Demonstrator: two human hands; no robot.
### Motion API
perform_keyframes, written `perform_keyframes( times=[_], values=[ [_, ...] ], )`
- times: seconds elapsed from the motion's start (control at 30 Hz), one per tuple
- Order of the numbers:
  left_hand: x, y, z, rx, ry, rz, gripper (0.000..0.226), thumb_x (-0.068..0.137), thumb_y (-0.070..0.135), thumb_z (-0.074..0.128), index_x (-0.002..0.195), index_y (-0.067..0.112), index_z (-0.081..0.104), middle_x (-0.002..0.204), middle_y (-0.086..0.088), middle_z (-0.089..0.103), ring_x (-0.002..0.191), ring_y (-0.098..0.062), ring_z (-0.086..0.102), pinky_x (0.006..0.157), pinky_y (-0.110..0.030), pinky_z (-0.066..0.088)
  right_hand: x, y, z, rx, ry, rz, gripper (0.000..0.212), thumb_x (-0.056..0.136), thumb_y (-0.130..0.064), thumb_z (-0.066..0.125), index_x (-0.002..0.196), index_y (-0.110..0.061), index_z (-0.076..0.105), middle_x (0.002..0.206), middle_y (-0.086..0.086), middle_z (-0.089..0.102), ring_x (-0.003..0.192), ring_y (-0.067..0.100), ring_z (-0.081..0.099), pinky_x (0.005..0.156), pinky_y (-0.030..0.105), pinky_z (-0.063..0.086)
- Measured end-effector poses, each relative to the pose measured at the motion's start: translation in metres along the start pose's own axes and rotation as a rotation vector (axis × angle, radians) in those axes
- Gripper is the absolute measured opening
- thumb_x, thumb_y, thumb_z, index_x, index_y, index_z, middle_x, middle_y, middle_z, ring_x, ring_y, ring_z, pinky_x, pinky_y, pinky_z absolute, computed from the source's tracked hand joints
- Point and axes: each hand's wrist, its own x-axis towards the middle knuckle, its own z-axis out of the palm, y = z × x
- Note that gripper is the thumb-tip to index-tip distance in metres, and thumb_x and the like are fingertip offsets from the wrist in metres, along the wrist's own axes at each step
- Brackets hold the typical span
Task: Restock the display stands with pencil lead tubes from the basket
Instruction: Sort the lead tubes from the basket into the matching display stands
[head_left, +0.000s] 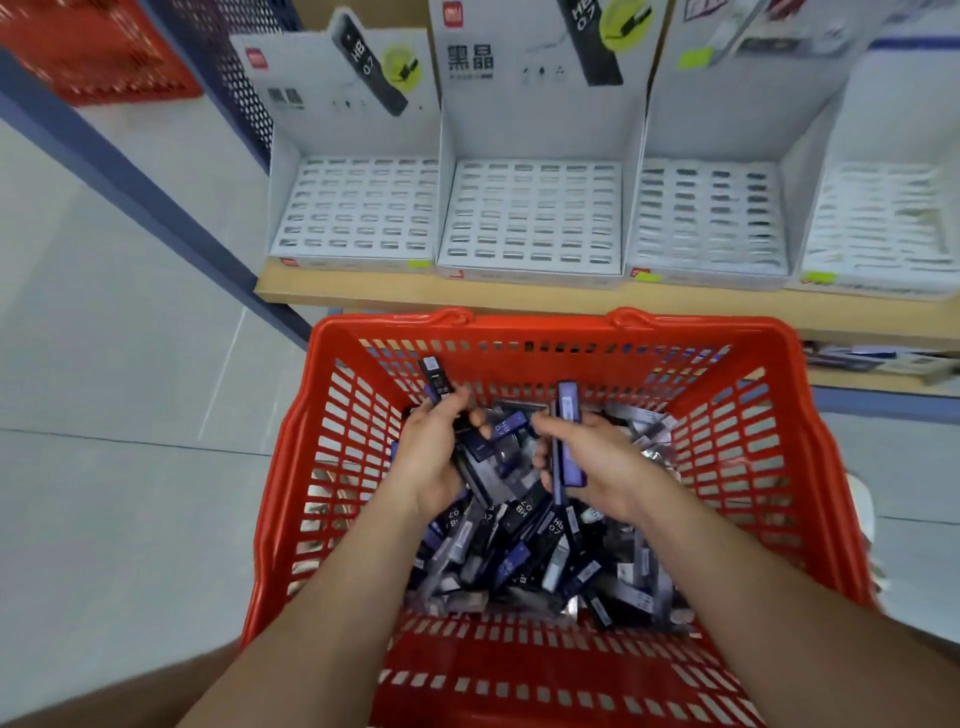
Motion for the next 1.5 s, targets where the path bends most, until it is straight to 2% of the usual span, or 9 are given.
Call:
perform_keyframes(
  times=[0.13, 0.33, 0.53, 0.77, 0.9, 1.03, 1.17, 1.3, 1.5],
  values=[
    [-0.026, 0.008, 0.034, -0.071, -0.036, 0.033, 0.016, 0.098, 0.026, 0.051, 0.100, 0.011, 0.046, 0.067, -0.007, 0.053, 0.058, -0.021, 0.052, 0.070, -0.039, 0.050, -0.022, -0.005, 0.014, 0.162, -0.209, 0.052, 0.023, 0.099, -0.031, 0.057, 0.109, -0.013, 0.068, 0.089, 0.006, 0.076, 0.079, 0.024, 0.074, 0.074, 0.052, 0.059],
    [-0.045, 0.021, 0.056, 0.643, 0.042, 0.365, 0.048, 0.085, 0.058, 0.050, 0.093, 0.013, 0.063, 0.092, -0.008, 0.069, 0.086, -0.024, 0.066, 0.085, -0.044, 0.052, -0.051, -0.018, 0.023, 0.163, -0.195, -0.076, 0.039, 0.092, -0.047, 0.058, 0.112, -0.015, 0.064, 0.078, 0.008, 0.073, 0.062, 0.024, 0.069, 0.054, 0.033, 0.054],
    [-0.065, 0.031, 0.066, 0.456, -0.088, 0.349, 0.022, 0.096, 0.039, 0.052, 0.110, 0.025, 0.060, 0.098, 0.006, 0.068, 0.091, -0.009, 0.065, 0.077, -0.025, 0.050, -0.071, -0.029, 0.017, 0.149, -0.257, -0.184, 0.039, 0.075, -0.032, 0.074, 0.102, -0.007, 0.060, 0.069, 0.010, 0.062, 0.056, 0.022, 0.058, 0.049, 0.030, 0.049],
    [-0.071, 0.049, 0.082, 0.261, -0.101, 0.402, 0.017, 0.098, 0.023, 0.051, 0.105, 0.015, 0.064, 0.092, -0.002, 0.068, 0.088, -0.020, 0.059, 0.083, -0.039, 0.049, -0.078, -0.040, 0.001, 0.084, -0.289, -0.205, 0.013, 0.082, -0.006, 0.070, 0.091, -0.007, 0.060, 0.069, 0.008, 0.065, 0.059, 0.021, 0.065, 0.052, 0.028, 0.054],
    [-0.070, 0.072, 0.085, 0.149, -0.200, 0.335, 0.021, 0.099, 0.010, 0.045, 0.107, 0.008, 0.064, 0.102, -0.011, 0.072, 0.097, -0.021, 0.066, 0.090, -0.037, 0.051, -0.074, -0.043, -0.013, 0.085, -0.294, -0.241, 0.029, 0.069, -0.006, 0.074, 0.096, -0.006, 0.062, 0.072, 0.009, 0.067, 0.064, 0.020, 0.067, 0.058, 0.031, 0.056],
    [-0.063, 0.081, 0.088, 0.276, -0.105, 0.437, 0.021, 0.102, 0.020, 0.042, 0.095, 0.016, 0.061, 0.063, 0.004, 0.050, 0.061, -0.013, 0.045, 0.062, -0.024, 0.040, -0.064, -0.050, -0.019, 0.150, -0.256, -0.307, 0.030, 0.067, -0.003, 0.084, 0.088, -0.008, 0.063, 0.072, 0.012, 0.064, 0.063, 0.023, 0.062, 0.064, 0.037, 0.048],
    [-0.063, 0.078, 0.100, 0.481, -0.136, 0.475, 0.039, 0.101, 0.046, 0.033, 0.097, 0.020, 0.062, 0.067, 0.008, 0.044, 0.056, -0.006, 0.045, 0.056, -0.024, 0.041, -0.059, -0.066, -0.003, 0.220, -0.166, -0.362, 0.039, 0.057, -0.013, 0.088, 0.089, -0.010, 0.068, 0.079, 0.012, 0.067, 0.068, 0.024, 0.063, 0.067, 0.039, 0.053],
    [-0.057, 0.073, 0.113, 0.391, -0.114, 0.610, 0.019, 0.102, 0.023, 0.042, 0.093, 0.018, 0.059, 0.085, 0.002, 0.064, 0.084, -0.012, 0.062, 0.080, -0.030, 0.050, -0.058, -0.084, 0.012, 0.219, -0.073, -0.501, 0.045, 0.067, -0.019, 0.084, 0.110, -0.012, 0.070, 0.103, 0.008, 0.076, 0.102, 0.029, 0.071, 0.098, 0.052, 0.051],
    [-0.044, 0.084, 0.116, 0.300, -0.192, 0.601, 0.017, 0.102, 0.009, 0.039, 0.113, 0.013, 0.052, 0.105, -0.006, 0.072, 0.098, -0.023, 0.068, 0.090, -0.038, 0.053, -0.046, -0.105, 0.009, 0.073, 0.090, -0.708, 0.026, 0.081, 0.002, 0.075, 0.104, -0.009, 0.071, 0.095, 0.004, 0.077, 0.091, 0.019, 0.072, 0.084, 0.034, 0.053]
  ],
)
